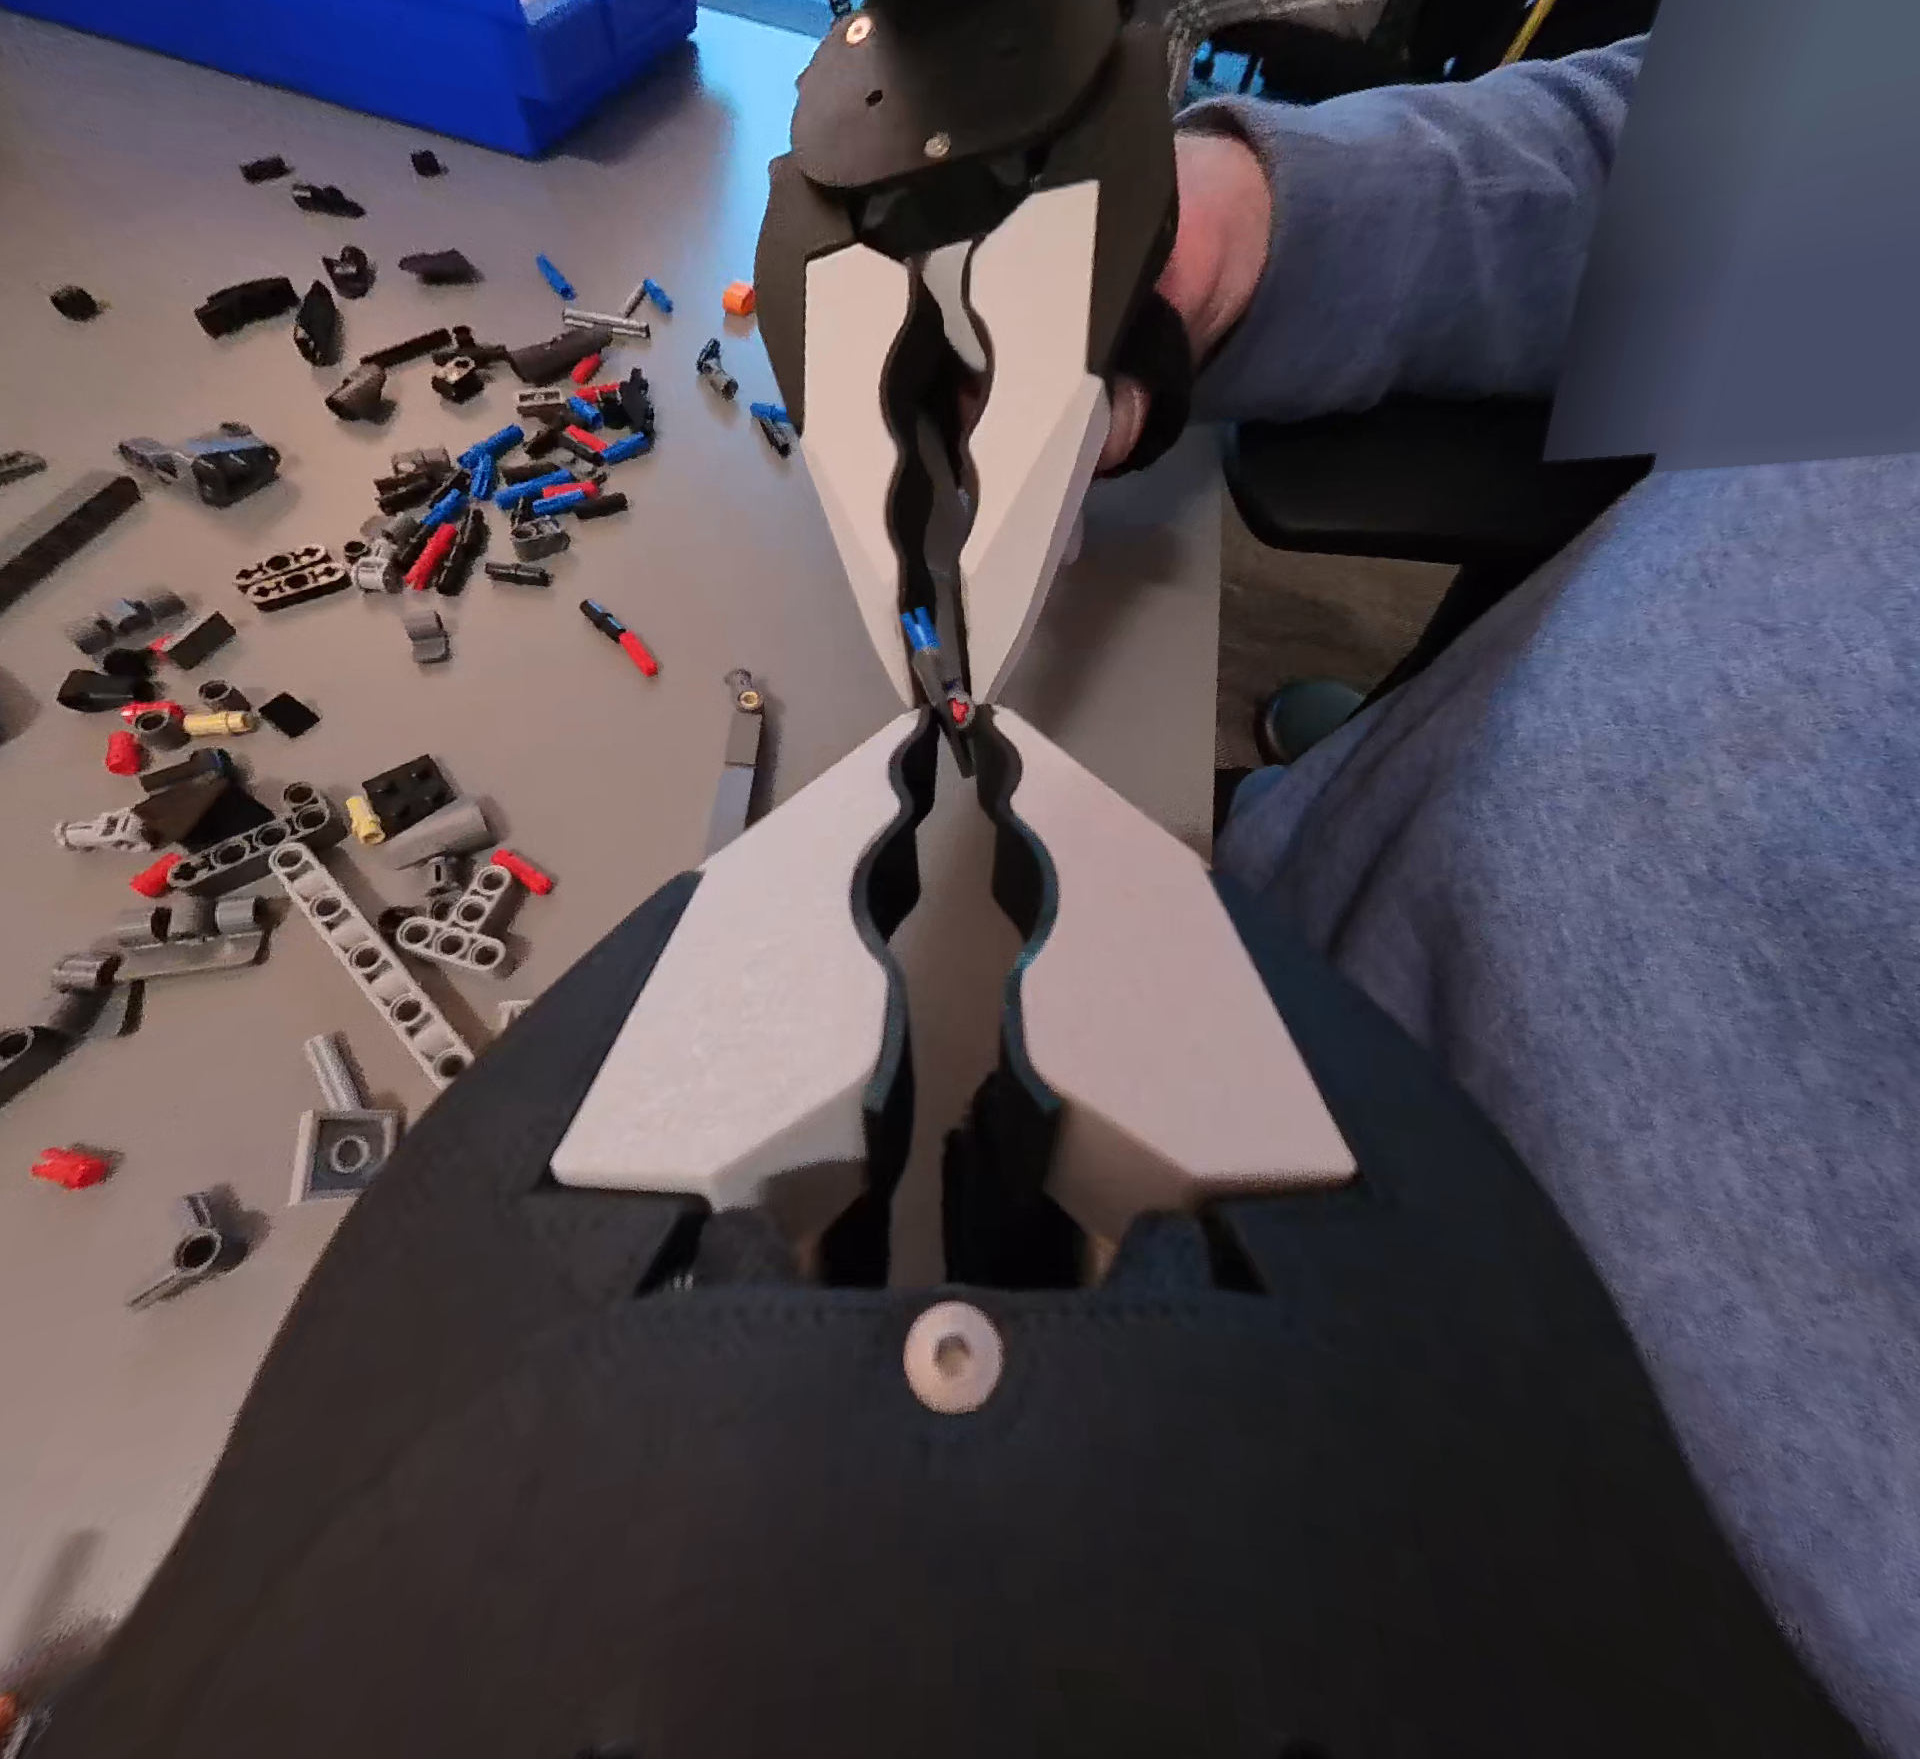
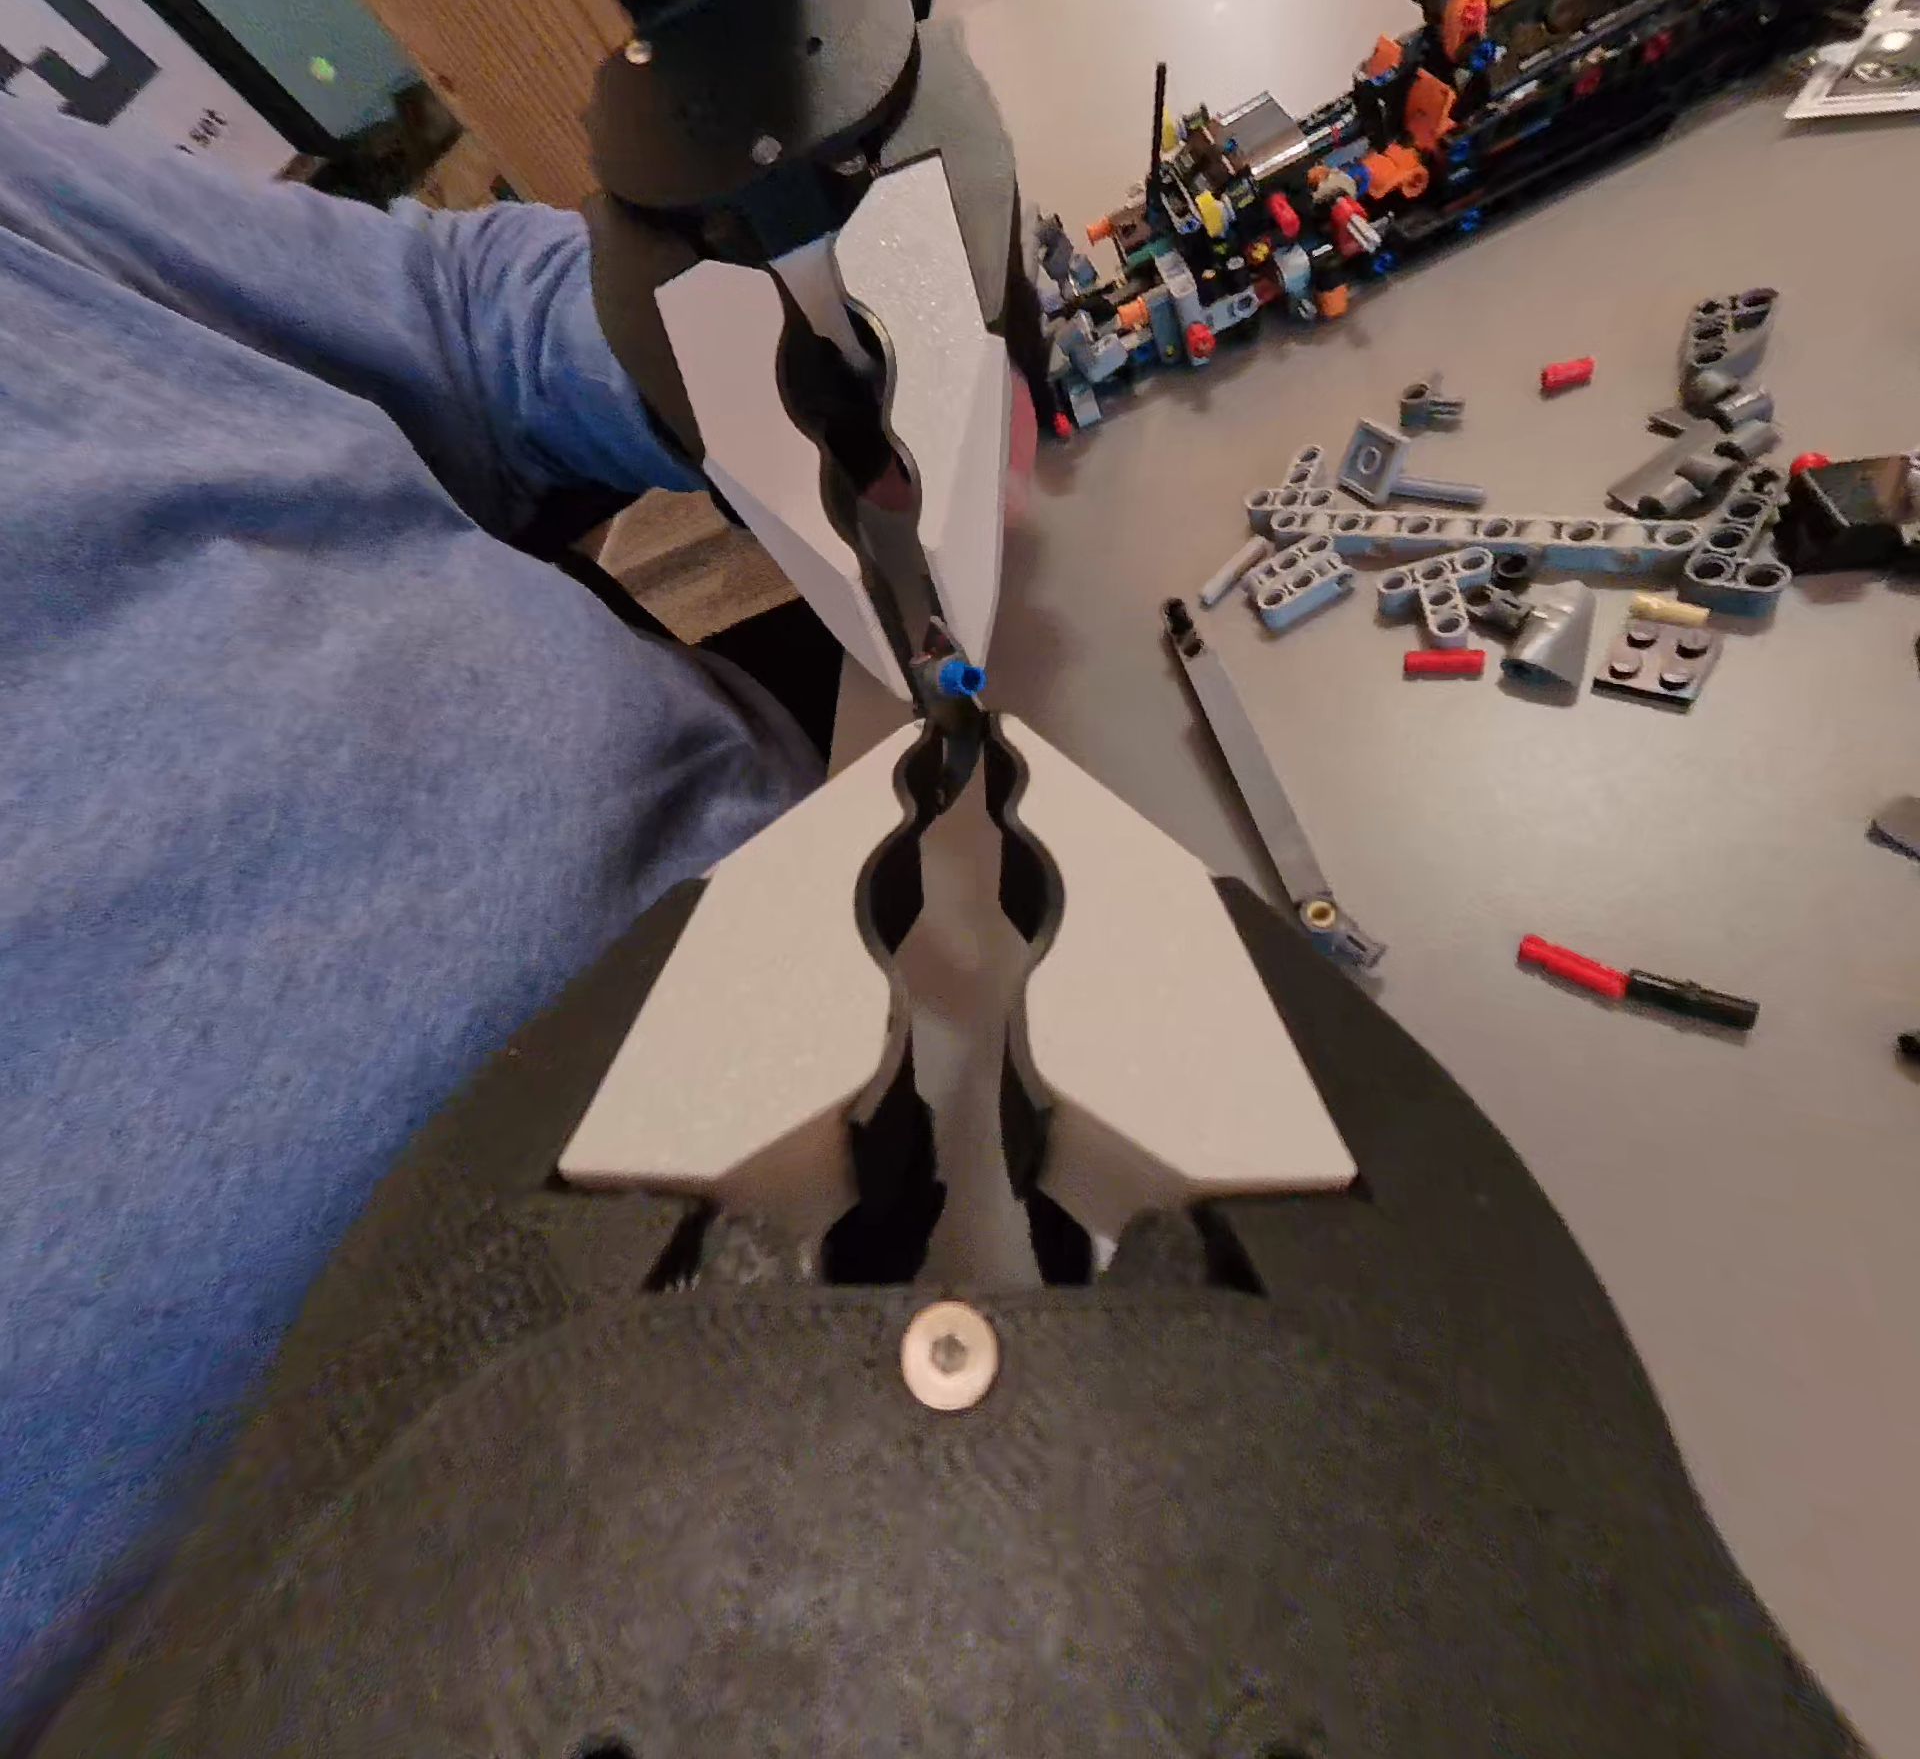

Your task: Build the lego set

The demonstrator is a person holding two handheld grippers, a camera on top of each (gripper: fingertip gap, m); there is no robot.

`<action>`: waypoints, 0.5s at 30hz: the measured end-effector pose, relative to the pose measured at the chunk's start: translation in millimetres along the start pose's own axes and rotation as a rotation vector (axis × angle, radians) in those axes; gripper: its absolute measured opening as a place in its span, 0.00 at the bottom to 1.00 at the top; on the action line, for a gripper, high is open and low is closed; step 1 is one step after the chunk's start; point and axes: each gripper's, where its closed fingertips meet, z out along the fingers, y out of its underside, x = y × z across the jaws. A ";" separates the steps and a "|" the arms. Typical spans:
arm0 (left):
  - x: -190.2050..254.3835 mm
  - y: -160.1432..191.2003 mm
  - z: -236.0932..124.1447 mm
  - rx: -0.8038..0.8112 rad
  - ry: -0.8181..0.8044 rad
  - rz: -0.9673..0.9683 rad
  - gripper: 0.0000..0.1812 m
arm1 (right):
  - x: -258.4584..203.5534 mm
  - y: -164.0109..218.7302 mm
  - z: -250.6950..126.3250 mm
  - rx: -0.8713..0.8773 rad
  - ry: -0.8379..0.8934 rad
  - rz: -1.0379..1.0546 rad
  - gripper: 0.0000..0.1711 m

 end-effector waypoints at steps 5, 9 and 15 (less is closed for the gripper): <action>-1.2 -5.2 -7.8 0.030 0.004 0.012 0.03 | -1.5 -9.9 -0.2 0.034 -0.038 0.005 0.00; -3.2 -3.6 -10.6 0.032 -0.007 0.008 0.03 | 0.3 -12.0 2.7 0.012 0.000 -0.043 0.00; -14.7 7.2 -20.9 -0.077 -0.130 0.052 0.10 | 7.2 -15.6 -3.8 0.001 0.069 -0.066 0.00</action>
